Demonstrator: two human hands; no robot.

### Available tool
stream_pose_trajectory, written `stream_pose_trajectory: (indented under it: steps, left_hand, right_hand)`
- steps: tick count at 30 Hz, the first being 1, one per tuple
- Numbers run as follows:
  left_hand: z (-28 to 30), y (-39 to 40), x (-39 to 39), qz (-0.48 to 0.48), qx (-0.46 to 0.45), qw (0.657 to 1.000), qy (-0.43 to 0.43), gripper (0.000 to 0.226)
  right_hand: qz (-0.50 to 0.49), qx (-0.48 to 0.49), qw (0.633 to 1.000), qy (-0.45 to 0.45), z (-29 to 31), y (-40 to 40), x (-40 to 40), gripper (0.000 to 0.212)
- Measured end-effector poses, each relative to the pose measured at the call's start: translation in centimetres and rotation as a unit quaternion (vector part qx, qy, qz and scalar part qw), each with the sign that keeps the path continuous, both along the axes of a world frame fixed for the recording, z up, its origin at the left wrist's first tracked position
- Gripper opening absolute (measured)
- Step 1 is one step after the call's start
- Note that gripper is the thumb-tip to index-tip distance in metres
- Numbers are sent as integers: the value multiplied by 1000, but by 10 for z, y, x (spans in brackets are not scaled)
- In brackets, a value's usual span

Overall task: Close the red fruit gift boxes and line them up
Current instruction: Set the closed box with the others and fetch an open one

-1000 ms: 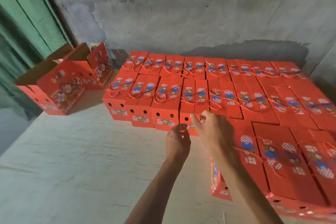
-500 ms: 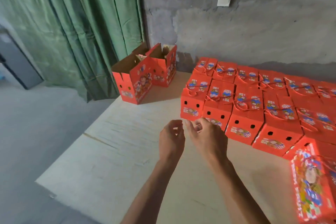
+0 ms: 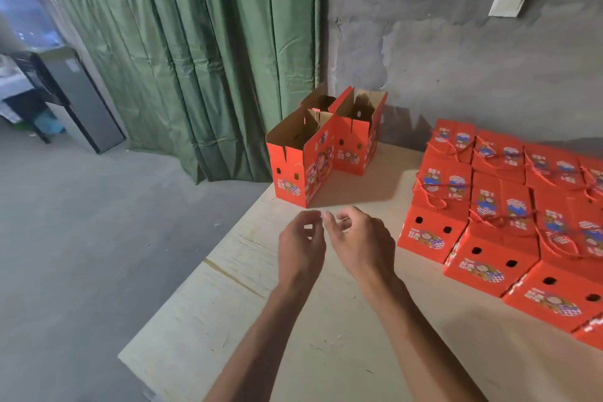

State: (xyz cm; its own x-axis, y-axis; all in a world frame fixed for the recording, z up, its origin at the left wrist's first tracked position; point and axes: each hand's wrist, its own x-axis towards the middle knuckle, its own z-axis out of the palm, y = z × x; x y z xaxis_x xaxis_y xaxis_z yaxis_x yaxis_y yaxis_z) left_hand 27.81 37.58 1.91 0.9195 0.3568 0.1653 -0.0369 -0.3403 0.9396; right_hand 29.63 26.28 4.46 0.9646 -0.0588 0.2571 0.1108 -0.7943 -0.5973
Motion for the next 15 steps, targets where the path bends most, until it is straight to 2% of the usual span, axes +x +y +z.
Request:
stream_pose_trajectory:
  steps: [7, 15]
  left_hand:
    - [7, 47, 82, 36, 27, 999, 5, 16]
    - [-2, 99, 176, -5, 45, 999, -9, 18]
  right_hand:
    - [24, 23, 999, -1, 4, 44, 100, 39]
    - [8, -8, 1000, 4, -1, 92, 193, 41]
